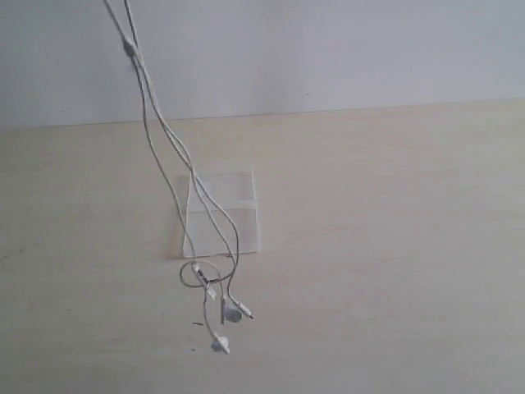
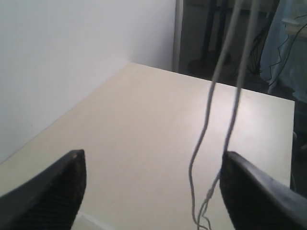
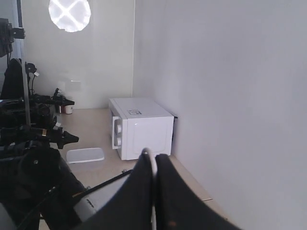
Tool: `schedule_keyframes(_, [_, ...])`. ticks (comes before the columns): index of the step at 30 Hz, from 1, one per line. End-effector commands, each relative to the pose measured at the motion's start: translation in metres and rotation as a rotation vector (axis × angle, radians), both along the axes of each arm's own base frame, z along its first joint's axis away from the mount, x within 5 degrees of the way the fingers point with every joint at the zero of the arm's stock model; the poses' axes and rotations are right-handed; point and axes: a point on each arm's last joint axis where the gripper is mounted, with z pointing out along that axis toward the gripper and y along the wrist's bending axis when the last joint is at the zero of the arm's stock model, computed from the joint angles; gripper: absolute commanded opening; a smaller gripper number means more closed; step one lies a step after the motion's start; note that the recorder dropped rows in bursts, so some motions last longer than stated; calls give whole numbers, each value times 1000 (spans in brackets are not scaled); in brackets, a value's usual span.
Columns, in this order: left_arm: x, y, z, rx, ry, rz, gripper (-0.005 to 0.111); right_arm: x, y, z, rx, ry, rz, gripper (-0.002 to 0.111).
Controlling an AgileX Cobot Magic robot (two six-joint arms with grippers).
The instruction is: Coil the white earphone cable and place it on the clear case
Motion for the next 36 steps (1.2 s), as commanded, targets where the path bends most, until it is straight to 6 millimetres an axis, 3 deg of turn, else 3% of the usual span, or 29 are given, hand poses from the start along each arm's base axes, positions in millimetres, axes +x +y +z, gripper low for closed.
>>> schedule_keyframes(1, [8, -5, -4, -21, 35, -28, 74, -2, -2, 5, 22, -17, -2, 0])
schedule_keyframes(16, [6, -9, -11, 18, 85, -111, 74, -1, -3, 5, 26, -25, -7, 0])
schedule_keyframes(30, [1, 2, -20, 243, 41, -52, 74, 4, -4, -2, -65, -66, -72, 0])
schedule_keyframes(36, [-4, -1, -13, 175, 29, -72, 74, 6, -3, -4, -79, -69, -74, 0])
